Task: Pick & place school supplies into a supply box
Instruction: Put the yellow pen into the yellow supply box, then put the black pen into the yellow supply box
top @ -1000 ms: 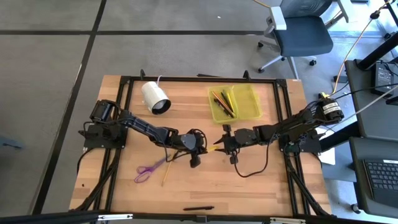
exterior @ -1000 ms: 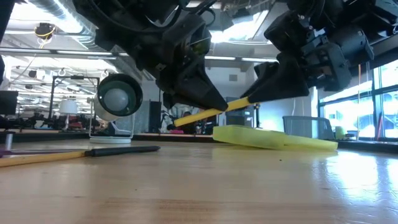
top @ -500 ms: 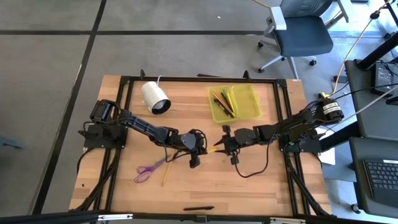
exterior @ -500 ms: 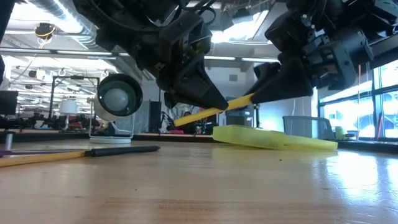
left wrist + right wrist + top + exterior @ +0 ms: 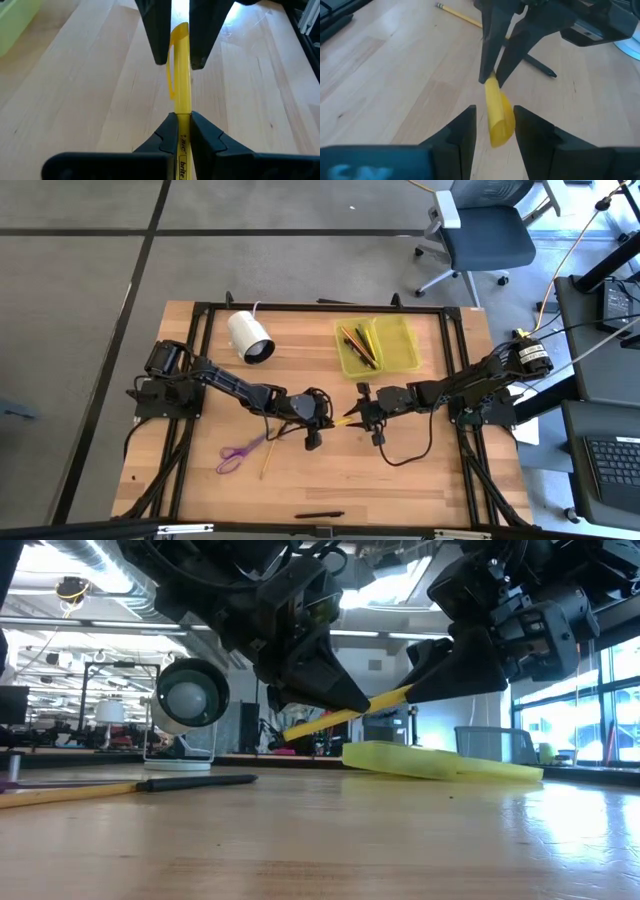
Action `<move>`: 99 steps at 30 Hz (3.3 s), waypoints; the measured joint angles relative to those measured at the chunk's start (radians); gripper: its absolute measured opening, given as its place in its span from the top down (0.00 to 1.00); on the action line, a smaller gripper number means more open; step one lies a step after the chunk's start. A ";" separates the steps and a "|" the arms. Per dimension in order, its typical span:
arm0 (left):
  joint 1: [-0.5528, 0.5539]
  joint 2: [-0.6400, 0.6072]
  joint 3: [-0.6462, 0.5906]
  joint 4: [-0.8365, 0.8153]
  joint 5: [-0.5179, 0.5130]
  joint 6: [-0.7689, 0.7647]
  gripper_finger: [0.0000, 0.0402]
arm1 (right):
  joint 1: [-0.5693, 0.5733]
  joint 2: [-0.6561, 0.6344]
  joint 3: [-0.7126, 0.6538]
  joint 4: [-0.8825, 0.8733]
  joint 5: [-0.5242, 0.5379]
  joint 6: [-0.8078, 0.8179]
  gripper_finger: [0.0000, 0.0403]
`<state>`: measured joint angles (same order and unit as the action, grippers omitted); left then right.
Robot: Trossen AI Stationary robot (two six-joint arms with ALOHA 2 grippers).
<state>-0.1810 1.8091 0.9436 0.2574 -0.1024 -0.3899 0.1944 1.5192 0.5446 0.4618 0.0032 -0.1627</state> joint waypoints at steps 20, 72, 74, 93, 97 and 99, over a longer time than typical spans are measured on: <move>-0.001 0.000 0.000 0.006 0.006 0.011 0.96 | -0.001 0.000 0.000 0.009 -0.028 0.050 0.81; 0.021 -0.246 -0.106 -0.501 -0.081 -0.322 0.69 | -0.447 -0.166 0.001 -0.351 0.431 0.126 0.81; 0.018 -0.246 -0.116 -0.501 -0.111 -0.323 0.69 | -0.459 -0.140 0.001 -0.324 0.399 0.121 0.81; 0.018 -0.246 -0.118 -0.494 -0.104 -0.296 0.68 | -0.491 0.027 0.001 -0.186 0.365 0.050 0.76; 0.019 -0.246 -0.118 -0.493 -0.103 -0.268 0.66 | -0.491 0.027 0.001 -0.185 0.335 0.049 0.70; 0.020 -0.246 -0.118 -0.493 -0.071 -0.261 0.65 | -0.491 0.027 0.001 -0.187 0.333 0.049 0.67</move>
<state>-0.1614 1.5631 0.8257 -0.2359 -0.1738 -0.6510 -0.2966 1.5459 0.5453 0.2752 0.3367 -0.1135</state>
